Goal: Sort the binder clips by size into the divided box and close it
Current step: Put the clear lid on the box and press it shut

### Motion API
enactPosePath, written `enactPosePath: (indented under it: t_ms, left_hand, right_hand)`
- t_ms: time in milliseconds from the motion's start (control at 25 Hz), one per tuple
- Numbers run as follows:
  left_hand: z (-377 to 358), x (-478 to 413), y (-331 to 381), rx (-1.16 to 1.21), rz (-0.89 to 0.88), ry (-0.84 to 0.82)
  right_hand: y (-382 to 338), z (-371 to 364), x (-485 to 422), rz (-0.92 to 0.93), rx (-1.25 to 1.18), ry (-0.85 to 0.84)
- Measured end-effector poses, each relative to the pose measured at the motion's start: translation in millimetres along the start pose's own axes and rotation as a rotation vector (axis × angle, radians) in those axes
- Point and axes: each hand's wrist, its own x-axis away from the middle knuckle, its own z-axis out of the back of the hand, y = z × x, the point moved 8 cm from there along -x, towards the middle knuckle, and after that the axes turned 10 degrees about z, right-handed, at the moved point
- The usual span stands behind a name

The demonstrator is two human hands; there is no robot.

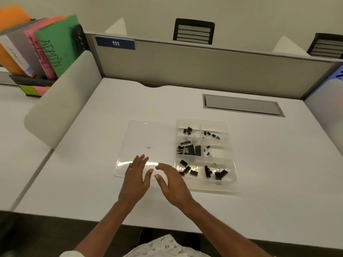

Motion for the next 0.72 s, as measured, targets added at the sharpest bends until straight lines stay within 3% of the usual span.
enactPosePath:
  t_ms: [160, 280, 560, 720]
  left_hand:
    - [14.9, -26.2, -63.6, -0.167, 0.117, -0.05]
    - [15.1, -36.7, -90.7, -0.075, 0.28, -0.138]
    - [45.4, -56.0, -125.2, 0.512, 0.603, -0.035]
    - [72.4, -60.9, -89.9, 0.761, 0.593, -0.134]
  right_hand:
    - [1.1, -63.9, -13.1, 0.027, 0.246, -0.17]
    - [16.8, -89.8, -3.8, -0.037, 0.395, -0.317]
    - [11.8, -80.9, -5.9, -0.076, 0.401, -0.185]
    - [-11.8, -62.1, -15.5, -0.085, 0.403, -0.071]
